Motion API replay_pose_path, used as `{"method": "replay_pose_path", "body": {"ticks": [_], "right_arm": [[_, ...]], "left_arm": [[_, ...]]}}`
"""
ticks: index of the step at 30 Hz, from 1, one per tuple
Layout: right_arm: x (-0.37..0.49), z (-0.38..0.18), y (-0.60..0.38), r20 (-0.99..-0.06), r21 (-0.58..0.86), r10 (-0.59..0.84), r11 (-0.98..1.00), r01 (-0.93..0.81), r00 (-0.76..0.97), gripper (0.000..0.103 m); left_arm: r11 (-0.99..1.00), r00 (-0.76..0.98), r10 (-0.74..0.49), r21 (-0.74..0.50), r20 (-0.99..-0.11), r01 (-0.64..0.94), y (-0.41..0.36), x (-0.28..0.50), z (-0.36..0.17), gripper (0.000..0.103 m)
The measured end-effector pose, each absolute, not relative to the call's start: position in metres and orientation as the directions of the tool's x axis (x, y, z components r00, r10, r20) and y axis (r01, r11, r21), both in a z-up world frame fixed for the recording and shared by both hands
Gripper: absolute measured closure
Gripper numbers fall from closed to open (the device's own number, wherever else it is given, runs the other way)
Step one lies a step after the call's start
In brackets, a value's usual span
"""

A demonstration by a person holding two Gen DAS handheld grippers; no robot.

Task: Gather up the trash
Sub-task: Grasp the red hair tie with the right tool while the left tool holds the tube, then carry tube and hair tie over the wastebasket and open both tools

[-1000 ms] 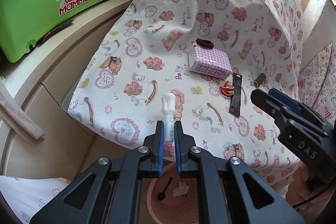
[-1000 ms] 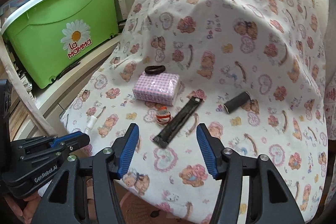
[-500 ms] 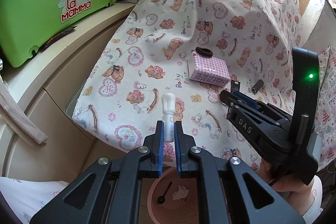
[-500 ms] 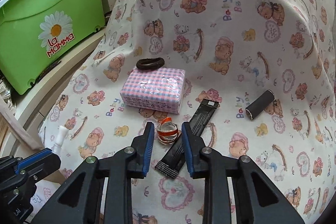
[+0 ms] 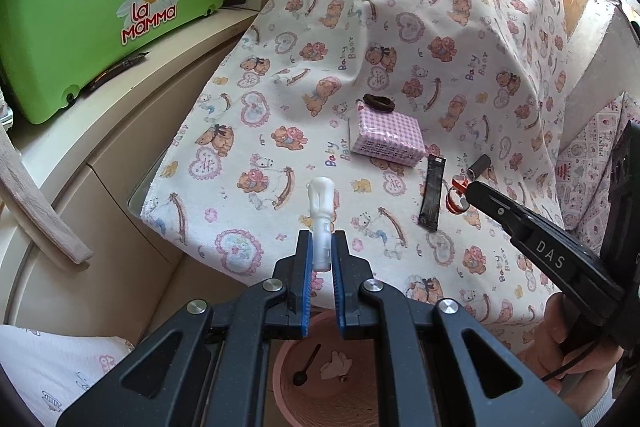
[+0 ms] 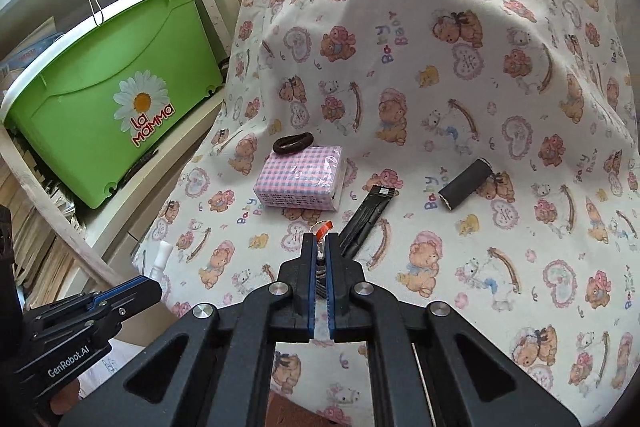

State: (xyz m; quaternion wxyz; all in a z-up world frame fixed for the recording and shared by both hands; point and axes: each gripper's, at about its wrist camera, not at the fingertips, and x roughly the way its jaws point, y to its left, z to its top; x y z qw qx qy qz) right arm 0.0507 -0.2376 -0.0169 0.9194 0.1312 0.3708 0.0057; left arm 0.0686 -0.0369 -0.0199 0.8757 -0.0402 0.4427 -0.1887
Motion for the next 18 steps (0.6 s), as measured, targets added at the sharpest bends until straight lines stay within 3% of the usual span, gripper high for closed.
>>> {"method": "replay_pose_path", "body": {"ticks": [5,9,15,18], "right_arm": [[0.034,-0.008,-0.248,-0.668,0.291,0.157,0.955,0.061,0.728,0.098],[0.022,-0.004,-0.251,-0.668,0.274,0.143,0.96,0.062,0.73,0.098],[0.002,0.0,-0.245,-0.671,0.242,0.144,0.97,0.031,0.728,0.098],[-0.008,0.004,-0.24,-0.686,0.211,0.145,0.978,0.004,0.713,0.098]], "left_arm": [[0.931,0.564,-0.346,-0.199,-0.749,0.307,-0.044,0.061,-0.016,0.095],[0.942,0.609,-0.311,-0.15,-0.73,0.301,-0.048,0.051,-0.008,0.095],[0.92,0.576,-0.367,-0.194,-0.73,0.341,-0.053,0.042,-0.003,0.095],[0.926,0.612,-0.337,-0.133,-0.716,0.354,-0.061,0.031,0.003,0.095]]}}
